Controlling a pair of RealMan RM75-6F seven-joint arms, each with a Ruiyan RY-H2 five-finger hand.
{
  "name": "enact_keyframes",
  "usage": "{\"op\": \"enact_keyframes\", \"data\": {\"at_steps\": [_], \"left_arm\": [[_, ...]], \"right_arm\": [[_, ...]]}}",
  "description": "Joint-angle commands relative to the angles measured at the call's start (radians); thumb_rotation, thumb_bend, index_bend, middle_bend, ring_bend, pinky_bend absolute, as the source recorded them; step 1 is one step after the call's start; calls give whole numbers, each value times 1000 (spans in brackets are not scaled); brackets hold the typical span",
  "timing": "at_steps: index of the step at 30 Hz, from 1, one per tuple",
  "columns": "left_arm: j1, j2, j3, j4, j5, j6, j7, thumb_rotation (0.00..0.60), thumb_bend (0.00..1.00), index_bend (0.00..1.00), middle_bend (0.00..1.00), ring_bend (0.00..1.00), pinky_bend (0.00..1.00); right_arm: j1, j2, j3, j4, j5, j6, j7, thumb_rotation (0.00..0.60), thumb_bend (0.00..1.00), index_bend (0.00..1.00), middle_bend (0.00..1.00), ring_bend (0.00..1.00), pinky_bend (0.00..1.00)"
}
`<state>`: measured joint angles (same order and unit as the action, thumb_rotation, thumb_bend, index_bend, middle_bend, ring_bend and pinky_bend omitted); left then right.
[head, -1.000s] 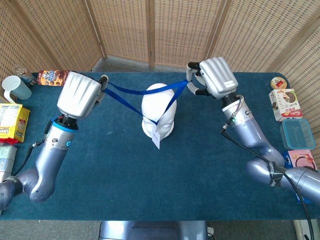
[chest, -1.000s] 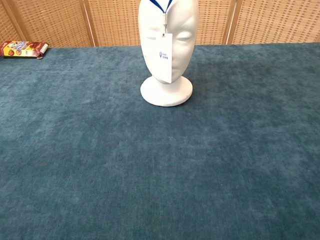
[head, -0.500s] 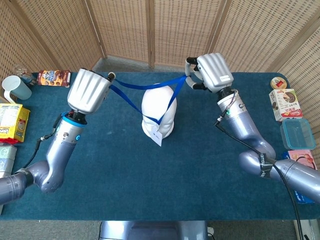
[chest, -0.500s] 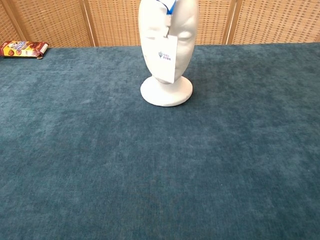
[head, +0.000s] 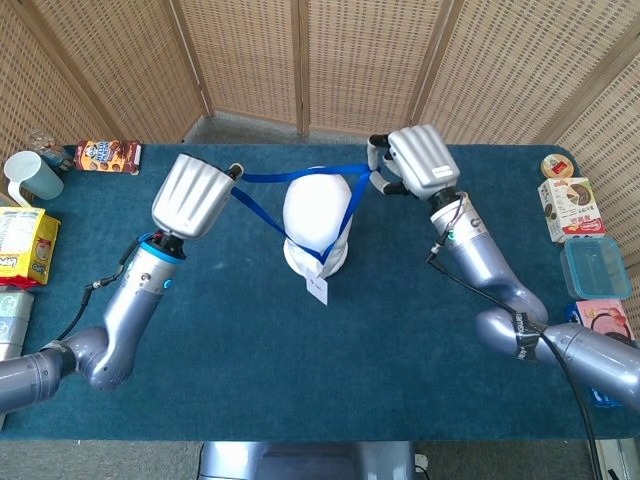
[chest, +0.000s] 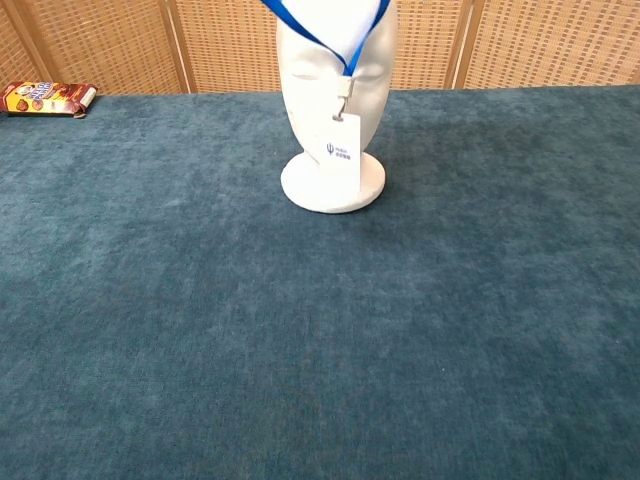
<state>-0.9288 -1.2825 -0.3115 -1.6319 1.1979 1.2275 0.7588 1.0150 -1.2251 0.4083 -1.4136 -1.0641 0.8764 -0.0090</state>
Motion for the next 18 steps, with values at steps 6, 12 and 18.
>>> {"op": "enact_keyframes", "data": {"at_steps": [6, 12, 18], "left_arm": [[-2, -25, 17, 28, 0, -13, 4, 600, 383, 625, 1000, 1000, 1000], [-4, -30, 25, 29, -12, -29, 15, 600, 381, 625, 1000, 1000, 1000], [-9, -14, 33, -5, -68, -69, 63, 600, 362, 625, 1000, 1000, 1000]], "right_arm": [[-13, -19, -19, 20, -6, -2, 8, 600, 456, 755, 1000, 1000, 1000], [-15, -19, -23, 26, -6, -9, 10, 600, 456, 754, 1000, 1000, 1000], [-12, -17, -32, 28, 8, -39, 1, 600, 455, 754, 1000, 1000, 1000]]}}
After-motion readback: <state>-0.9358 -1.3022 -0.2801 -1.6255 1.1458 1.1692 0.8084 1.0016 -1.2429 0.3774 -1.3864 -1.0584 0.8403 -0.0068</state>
